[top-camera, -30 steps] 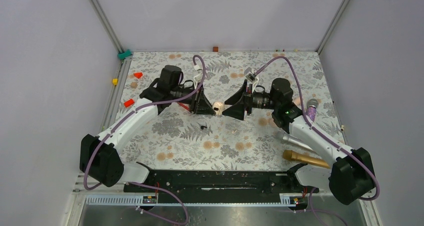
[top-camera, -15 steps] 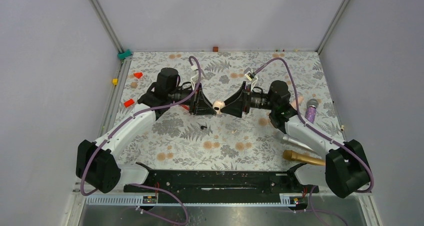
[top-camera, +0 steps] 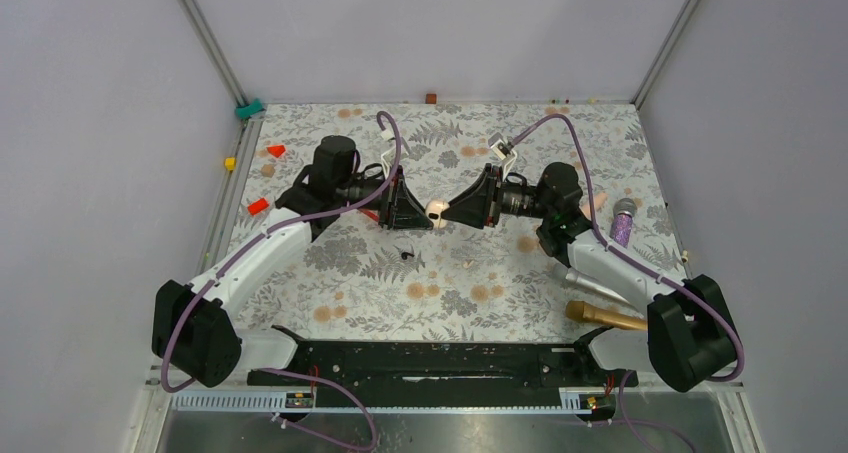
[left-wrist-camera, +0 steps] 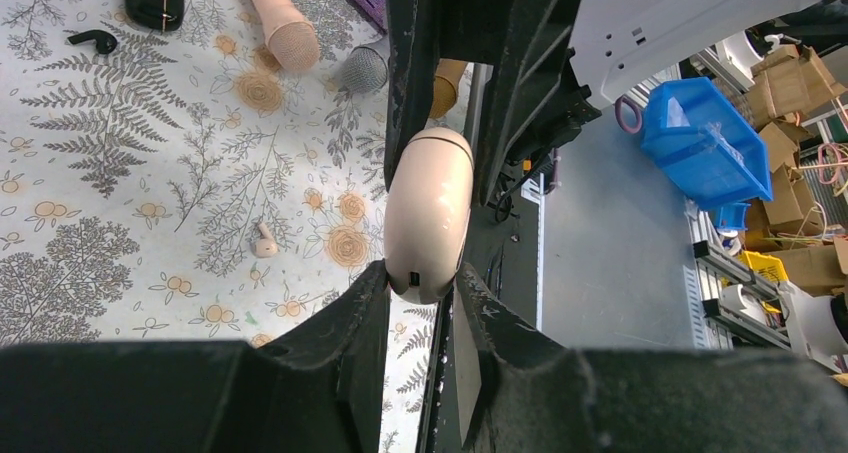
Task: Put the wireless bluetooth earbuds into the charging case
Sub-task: Pick up the charging case at the center of the board.
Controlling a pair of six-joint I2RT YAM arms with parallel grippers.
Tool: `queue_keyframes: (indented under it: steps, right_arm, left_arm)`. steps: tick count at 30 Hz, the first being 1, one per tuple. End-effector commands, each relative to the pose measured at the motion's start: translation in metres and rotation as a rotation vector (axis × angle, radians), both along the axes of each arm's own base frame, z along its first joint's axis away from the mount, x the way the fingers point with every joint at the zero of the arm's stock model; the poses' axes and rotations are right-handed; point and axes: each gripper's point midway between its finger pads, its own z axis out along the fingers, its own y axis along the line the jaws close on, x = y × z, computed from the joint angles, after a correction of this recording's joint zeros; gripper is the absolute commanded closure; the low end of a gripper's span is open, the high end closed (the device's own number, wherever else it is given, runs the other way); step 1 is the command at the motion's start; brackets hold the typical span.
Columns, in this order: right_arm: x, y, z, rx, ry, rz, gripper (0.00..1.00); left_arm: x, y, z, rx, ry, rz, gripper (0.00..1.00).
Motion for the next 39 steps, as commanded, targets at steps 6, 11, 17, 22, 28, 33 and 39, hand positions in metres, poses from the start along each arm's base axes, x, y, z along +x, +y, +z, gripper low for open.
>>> queue_keyframes:
  steps: [6,11,17,22,28,33,39]
  right_arm:
    - [-0.010,0.002,0.013,0.028,-0.077,0.046,0.88]
    - [-0.015,0.000,0.014,-0.006,-0.098,0.070,0.91]
    - [-0.024,-0.003,0.014,-0.047,-0.143,0.106,0.93]
    - [-0.025,-0.005,0.008,-0.078,-0.163,0.118,0.93]
    - [-0.027,-0.007,0.003,-0.104,-0.186,0.131,0.93]
    - [-0.025,-0.008,-0.005,-0.134,-0.188,0.130,0.93]
    - [-0.027,-0.007,-0.011,-0.143,-0.183,0.150,0.93]
  left_arm:
    - [0.004,0.000,0.014,-0.024,-0.063,0.014,0.61]
    - [-0.007,0.007,0.011,0.030,-0.126,-0.064,0.04]
    - [-0.013,0.021,0.000,0.184,-0.235,-0.249,0.01]
    - [-0.034,0.020,-0.010,0.267,-0.276,-0.444,0.01]
    - [-0.050,0.010,-0.022,0.295,-0.269,-0.533,0.02]
    - [-0.047,0.003,-0.016,0.271,-0.248,-0.508,0.10]
    - [-0.042,-0.004,-0.012,0.252,-0.233,-0.464,0.18]
